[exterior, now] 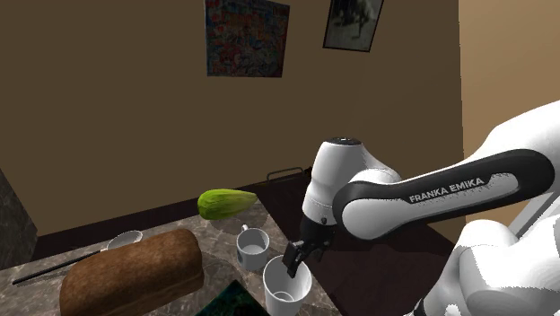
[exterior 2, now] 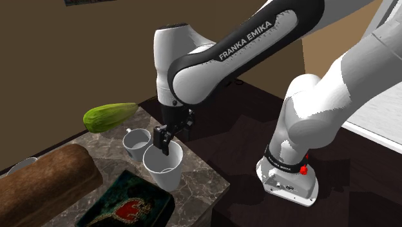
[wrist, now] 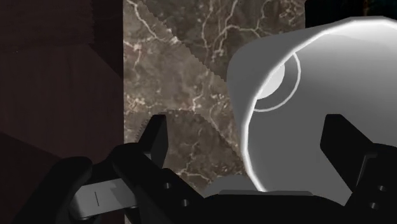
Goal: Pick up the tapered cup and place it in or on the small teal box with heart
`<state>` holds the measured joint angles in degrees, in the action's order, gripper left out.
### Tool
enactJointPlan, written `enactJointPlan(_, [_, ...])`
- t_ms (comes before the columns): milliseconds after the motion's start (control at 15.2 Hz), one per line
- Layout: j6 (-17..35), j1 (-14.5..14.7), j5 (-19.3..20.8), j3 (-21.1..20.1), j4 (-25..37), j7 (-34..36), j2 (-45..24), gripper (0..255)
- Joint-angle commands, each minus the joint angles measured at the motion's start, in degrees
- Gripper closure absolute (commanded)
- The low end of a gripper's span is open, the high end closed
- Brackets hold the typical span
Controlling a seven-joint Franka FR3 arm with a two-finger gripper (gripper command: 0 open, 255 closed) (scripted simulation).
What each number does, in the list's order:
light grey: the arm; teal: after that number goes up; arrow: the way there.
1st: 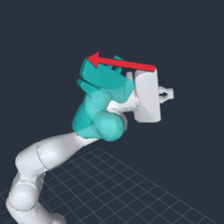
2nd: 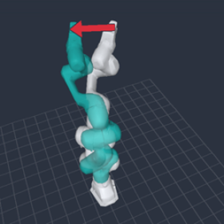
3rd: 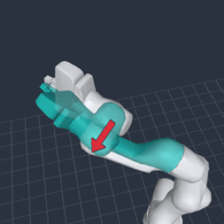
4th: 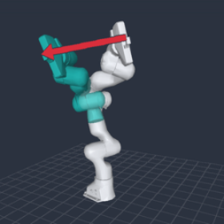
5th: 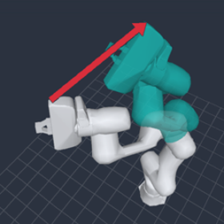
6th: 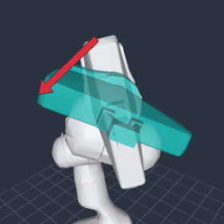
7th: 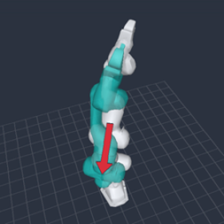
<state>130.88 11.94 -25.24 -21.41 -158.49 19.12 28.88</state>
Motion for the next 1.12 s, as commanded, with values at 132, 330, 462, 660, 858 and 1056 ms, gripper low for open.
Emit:
enactJointPlan(132, [2.96,0.29,-0.74,-0.72,-0.95,-0.19,-1.93,0])
enactJointPlan(330, [2.96,0.29,-0.74,-0.72,-0.94,-0.19,-1.94,0])
enactJointPlan(462, [2.96,0.29,-0.74,-0.72,-0.94,-0.19,-1.94,0])
enactJointPlan(660, [2.94,0.29,-0.73,-0.71,-0.94,-0.19,-1.92,255])
enactJointPlan(858, [2.94,0.29,-0.73,-0.71,-0.94,-0.19,-1.93,255])
enactJointPlan(1056, [2.94,0.29,-0.73,-0.71,-0.94,-0.19,-1.92,255])
